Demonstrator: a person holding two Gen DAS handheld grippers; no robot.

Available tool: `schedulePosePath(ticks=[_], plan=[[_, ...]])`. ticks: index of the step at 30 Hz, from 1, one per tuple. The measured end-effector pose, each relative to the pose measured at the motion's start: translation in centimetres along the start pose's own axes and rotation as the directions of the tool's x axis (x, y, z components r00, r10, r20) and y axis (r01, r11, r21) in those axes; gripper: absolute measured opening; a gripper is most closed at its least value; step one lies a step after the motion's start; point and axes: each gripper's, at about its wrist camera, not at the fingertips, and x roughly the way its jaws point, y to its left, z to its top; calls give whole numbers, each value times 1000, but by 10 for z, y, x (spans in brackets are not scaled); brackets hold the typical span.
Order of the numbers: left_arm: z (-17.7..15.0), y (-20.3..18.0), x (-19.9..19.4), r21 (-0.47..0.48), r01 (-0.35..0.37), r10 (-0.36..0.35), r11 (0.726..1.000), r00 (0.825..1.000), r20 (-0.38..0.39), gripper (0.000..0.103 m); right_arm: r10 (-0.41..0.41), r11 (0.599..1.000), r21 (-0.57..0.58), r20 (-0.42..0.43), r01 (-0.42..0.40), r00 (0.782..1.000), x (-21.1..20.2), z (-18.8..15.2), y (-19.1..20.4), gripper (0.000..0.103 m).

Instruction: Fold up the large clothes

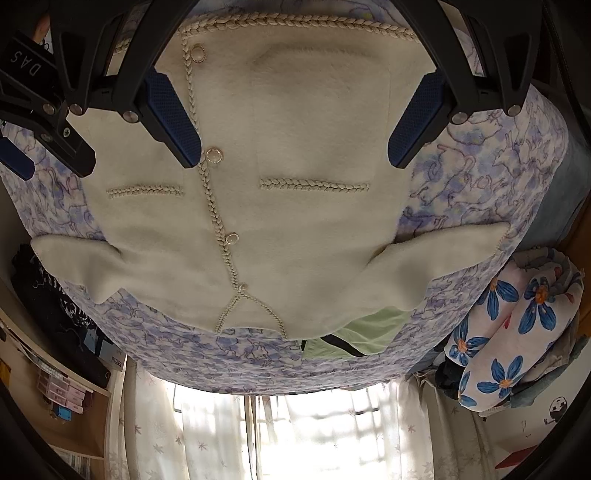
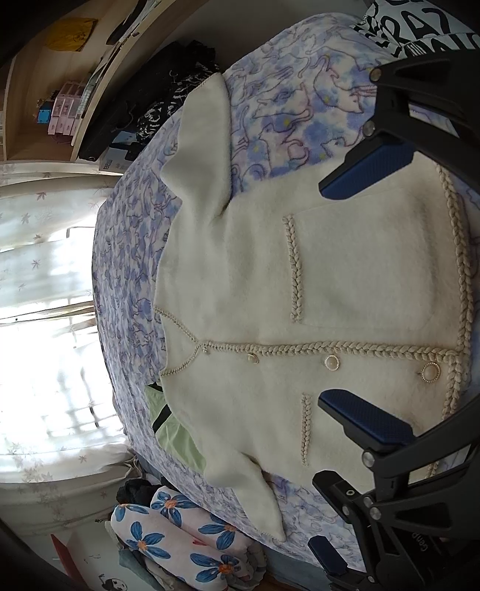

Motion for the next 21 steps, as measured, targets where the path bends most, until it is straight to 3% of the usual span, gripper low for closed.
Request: schedulePosePath(ticks=[21], plan=[[3, -2, 1, 7, -15, 15, 1000, 1000, -5, 100, 16, 1000, 1, -7, -16, 1000, 8, -10, -8, 103]])
